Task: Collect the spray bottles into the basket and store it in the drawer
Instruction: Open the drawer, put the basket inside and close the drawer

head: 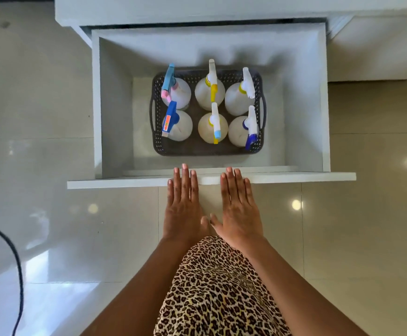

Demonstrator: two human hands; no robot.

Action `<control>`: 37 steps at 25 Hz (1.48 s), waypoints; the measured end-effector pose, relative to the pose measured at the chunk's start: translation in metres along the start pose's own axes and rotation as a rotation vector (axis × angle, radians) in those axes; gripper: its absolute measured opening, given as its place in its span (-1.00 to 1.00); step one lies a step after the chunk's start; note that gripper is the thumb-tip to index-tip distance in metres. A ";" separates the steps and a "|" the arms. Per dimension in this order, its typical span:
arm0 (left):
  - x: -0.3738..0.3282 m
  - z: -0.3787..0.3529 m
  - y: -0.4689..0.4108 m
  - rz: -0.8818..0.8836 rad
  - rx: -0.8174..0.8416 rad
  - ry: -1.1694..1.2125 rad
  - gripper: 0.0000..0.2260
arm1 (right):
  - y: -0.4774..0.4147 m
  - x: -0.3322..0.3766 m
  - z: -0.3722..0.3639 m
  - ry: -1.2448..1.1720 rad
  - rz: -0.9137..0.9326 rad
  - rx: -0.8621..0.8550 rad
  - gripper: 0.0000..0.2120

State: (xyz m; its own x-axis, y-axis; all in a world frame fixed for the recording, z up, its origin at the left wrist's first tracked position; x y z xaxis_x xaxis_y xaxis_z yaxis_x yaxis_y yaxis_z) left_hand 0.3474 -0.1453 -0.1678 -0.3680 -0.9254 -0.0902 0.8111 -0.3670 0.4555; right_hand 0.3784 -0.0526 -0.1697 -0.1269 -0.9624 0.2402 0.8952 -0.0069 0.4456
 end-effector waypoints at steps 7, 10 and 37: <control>0.008 0.024 -0.048 -0.022 0.022 -0.012 -0.09 | -0.045 -0.006 0.024 -0.022 -0.002 0.004 -0.16; 0.013 0.036 -0.073 -0.030 0.037 -0.005 0.00 | -0.070 -0.009 0.036 -0.011 0.005 0.001 -0.08; 0.030 0.147 -0.263 -0.024 -0.363 -0.343 -0.21 | -0.270 -0.038 0.147 0.311 0.041 -0.476 -0.12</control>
State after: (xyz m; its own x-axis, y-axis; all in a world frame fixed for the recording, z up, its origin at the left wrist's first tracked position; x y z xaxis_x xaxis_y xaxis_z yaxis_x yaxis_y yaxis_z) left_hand 0.0567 -0.0623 -0.1604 -0.4675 -0.8542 0.2277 0.8840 -0.4534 0.1142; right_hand 0.0793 0.0257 -0.1724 -0.0209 -0.9986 -0.0486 0.9997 -0.0203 -0.0138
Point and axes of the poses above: each hand's wrist, its own y-axis away from the middle knuckle, its own z-axis out of the back of the hand, x = y × z, the point moved 10 cm from there along -y, towards the middle knuckle, and after that the axes turned 2 degrees about x, right-handed, at the moved point
